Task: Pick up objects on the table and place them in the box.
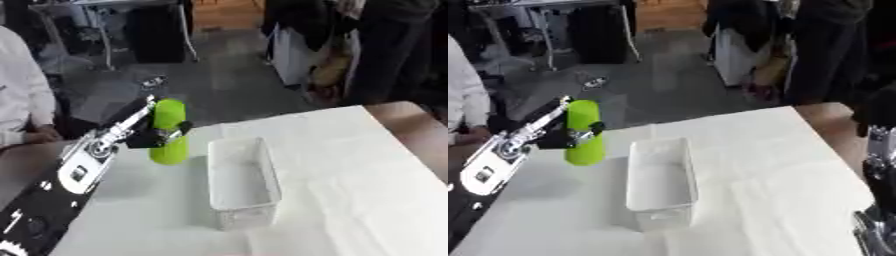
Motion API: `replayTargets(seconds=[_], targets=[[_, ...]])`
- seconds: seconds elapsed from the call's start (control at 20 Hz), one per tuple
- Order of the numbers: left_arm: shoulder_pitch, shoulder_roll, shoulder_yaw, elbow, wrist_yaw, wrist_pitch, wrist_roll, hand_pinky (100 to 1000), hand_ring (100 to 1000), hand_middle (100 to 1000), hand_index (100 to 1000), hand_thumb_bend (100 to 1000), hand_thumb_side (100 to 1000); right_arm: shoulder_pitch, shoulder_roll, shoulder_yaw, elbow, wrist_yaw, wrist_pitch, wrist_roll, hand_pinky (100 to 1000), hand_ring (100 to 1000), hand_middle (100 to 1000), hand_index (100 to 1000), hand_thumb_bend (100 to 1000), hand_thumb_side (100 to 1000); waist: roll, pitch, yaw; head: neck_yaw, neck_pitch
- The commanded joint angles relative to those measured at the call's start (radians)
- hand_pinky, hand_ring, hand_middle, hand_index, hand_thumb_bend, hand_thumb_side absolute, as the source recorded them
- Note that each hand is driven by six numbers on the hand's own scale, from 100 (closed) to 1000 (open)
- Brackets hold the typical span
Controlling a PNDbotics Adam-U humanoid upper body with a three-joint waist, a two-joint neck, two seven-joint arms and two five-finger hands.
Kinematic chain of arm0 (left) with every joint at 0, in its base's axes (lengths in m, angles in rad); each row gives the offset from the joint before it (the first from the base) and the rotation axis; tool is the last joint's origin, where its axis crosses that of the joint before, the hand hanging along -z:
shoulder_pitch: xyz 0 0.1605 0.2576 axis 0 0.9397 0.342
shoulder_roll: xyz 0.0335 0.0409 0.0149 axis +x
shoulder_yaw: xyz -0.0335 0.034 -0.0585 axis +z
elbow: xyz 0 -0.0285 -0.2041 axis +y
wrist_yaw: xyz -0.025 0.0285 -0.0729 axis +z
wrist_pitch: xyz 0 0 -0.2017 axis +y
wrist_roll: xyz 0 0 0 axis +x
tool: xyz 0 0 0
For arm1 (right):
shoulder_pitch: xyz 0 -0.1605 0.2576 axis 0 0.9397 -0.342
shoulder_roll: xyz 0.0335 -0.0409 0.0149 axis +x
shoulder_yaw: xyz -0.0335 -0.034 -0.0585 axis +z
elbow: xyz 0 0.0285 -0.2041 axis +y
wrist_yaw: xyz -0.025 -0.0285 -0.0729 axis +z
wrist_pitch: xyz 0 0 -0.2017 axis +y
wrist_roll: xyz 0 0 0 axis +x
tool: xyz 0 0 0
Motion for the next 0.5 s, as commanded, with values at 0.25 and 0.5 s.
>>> replayTargets(seconds=[0.25, 0.5], targets=[[-0.049, -0.020, -0.026, -0.013, 0.000, -0.011, -0.031, 100, 100, 100, 285, 100, 670, -0.014, -0.005, 0.001, -0.016, -0.004, 0.000, 0.009, 111, 300, 298, 313, 367, 470, -0.001, -0.010, -0.011, 0.021, -0.006], [-0.060, -0.050, -0.031, 0.015, -0.009, -0.035, -0.035, 100, 100, 100, 292, 100, 682, -0.024, 0.002, 0.006, -0.016, -0.010, -0.001, 0.014, 113, 300, 298, 313, 366, 469, 0.002, -0.008, -0.023, 0.030, -0.005]])
